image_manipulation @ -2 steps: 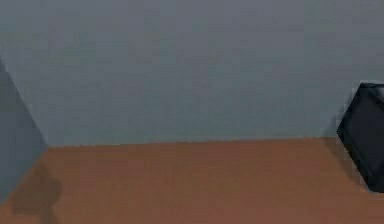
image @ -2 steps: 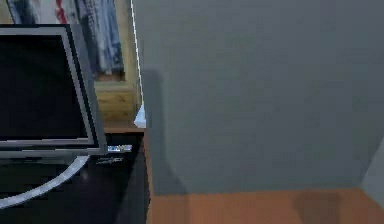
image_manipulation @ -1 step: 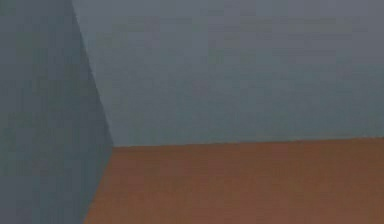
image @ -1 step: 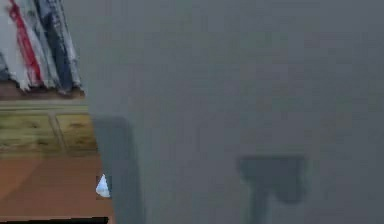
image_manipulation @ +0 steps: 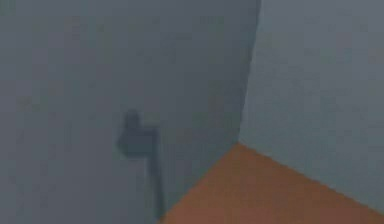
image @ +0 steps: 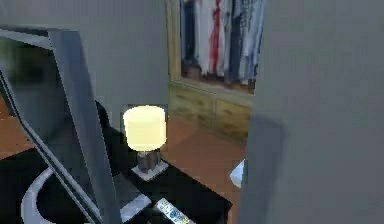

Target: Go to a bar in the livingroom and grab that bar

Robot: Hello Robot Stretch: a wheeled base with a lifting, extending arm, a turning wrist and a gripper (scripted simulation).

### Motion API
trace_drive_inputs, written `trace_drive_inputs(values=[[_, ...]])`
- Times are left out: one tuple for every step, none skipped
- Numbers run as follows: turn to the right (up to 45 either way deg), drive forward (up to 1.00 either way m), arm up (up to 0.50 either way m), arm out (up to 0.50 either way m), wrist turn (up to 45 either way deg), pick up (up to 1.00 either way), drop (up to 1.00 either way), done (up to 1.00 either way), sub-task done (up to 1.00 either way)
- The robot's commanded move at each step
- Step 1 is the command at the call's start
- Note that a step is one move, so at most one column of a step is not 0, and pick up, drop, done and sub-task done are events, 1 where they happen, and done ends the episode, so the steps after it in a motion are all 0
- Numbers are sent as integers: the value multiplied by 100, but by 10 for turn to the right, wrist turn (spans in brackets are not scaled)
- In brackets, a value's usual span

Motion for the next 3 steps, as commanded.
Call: trace_drive_inputs(values=[[-450,0,0,0,0,0,0,0,0],[-450,0,0,0,0,0,0,0,0],[-150,0,0,0,0,0,0,0,0]])
